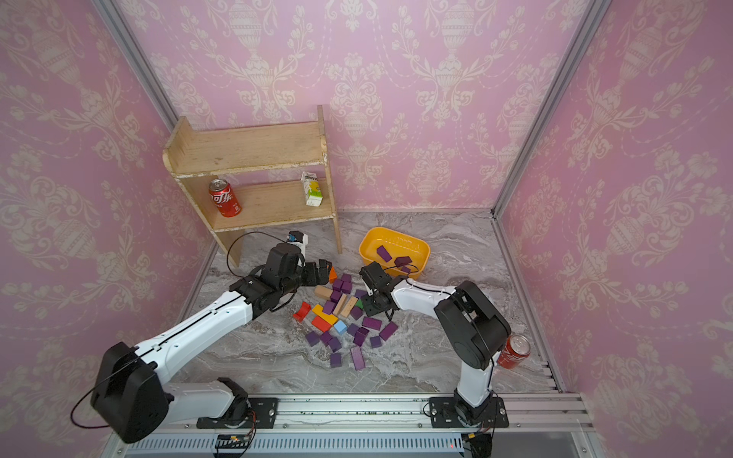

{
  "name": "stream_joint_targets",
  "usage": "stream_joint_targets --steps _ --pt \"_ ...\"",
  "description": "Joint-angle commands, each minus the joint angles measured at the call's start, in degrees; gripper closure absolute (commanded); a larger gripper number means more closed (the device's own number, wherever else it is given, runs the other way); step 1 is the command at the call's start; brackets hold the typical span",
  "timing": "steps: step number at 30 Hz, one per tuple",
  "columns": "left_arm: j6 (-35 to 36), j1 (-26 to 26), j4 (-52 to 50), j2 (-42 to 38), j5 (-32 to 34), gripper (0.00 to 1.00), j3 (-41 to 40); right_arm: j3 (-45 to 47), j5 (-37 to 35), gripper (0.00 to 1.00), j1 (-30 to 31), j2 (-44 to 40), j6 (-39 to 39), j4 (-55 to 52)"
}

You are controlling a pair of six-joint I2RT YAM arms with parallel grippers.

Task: Pick purple bricks into the storage bin
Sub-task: Pick up the building block from the center of the board.

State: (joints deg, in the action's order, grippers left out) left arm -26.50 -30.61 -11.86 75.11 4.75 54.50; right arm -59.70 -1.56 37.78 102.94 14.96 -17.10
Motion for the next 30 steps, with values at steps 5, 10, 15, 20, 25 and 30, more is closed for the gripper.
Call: stream_joint_targets --steps 5,10,15,20,25,30 --pt "0.62 0.20 -0.10 0.65 -0.99 0.01 0.01 3.34 -2.24 0.56 0.62 -1.88 2.75 -2.39" --pt "0.78 0.20 -0.41 0.74 -1.48 0.01 0.17 2.99 -1.86 0.74 1.60 -1.49 3.41 -2.25" --pt "0.31 0.20 -0.30 0.48 -1.65 0.01 -0.10 2.01 -1.33 0.79 1.82 -3.97 4.42 -3.62" --pt "0.31 0.20 -0.58 0.06 -1.68 0.01 0.11 -2.06 -0.56 0.77 1.75 -9.73 3.68 -6.04" --pt "0.31 0.20 -0.99 -1.12 -1.02 0.01 0.05 -10.94 -1.78 0.75 0.84 -11.03 -0.90 -8.16" --pt "0.33 0.20 -1.99 -2.91 -0.34 0.01 -0.27 -19.33 -3.63 0.77 -1.67 -6.18 -4.53 -10.31"
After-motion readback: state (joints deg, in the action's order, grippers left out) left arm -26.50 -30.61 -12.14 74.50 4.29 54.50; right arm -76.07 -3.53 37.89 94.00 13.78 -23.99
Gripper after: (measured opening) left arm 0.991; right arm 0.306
